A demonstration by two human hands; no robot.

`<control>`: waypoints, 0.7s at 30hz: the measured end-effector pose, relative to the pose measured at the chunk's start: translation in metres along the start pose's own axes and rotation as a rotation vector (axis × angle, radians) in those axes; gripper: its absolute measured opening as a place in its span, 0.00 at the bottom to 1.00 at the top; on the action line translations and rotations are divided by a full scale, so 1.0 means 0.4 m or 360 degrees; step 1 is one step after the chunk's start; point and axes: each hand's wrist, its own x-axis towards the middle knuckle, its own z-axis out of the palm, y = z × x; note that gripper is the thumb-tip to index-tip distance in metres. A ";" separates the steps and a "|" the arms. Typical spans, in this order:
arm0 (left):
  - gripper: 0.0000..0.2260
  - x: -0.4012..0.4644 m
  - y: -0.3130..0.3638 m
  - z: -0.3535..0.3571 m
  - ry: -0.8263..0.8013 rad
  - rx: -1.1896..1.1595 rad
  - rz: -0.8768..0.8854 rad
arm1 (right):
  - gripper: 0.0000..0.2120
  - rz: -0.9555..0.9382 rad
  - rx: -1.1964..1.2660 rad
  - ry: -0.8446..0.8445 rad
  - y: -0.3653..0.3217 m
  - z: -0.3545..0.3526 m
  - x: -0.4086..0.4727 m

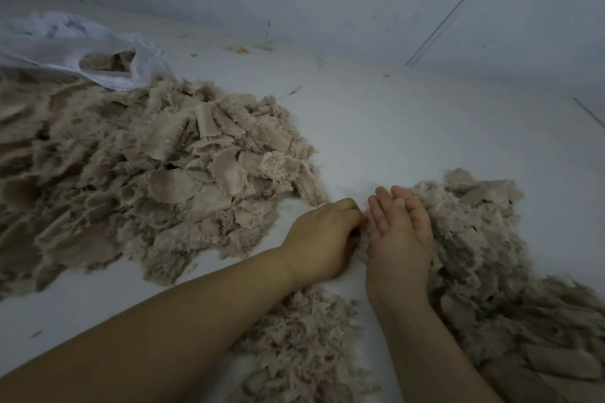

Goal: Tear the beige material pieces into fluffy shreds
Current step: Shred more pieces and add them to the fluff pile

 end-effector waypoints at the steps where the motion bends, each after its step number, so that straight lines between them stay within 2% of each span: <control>1: 0.03 -0.002 0.000 -0.002 0.0015 -0.0038 -0.0013 | 0.09 0.0003 -0.0002 0.0005 0.001 0.000 0.001; 5: 0.09 0.000 0.001 -0.002 -0.0005 -0.0035 -0.0072 | 0.10 -0.0028 -0.0057 0.0011 0.006 -0.001 0.002; 8: 0.08 -0.004 0.006 -0.002 -0.0035 0.0100 -0.0048 | 0.09 -0.0037 -0.0109 0.0016 0.010 -0.003 0.002; 13: 0.06 -0.043 0.004 -0.013 -0.0015 0.0024 -0.0102 | 0.08 -0.0095 -0.0255 0.0113 0.018 -0.015 0.015; 18: 0.07 -0.082 -0.018 -0.057 -0.0138 -0.0336 -0.0397 | 0.07 -0.0210 -0.0420 0.0192 0.016 -0.024 0.017; 21: 0.12 -0.072 -0.017 -0.092 -0.0071 -0.0886 -0.0806 | 0.10 -0.0197 -0.0529 0.0102 0.013 -0.028 0.013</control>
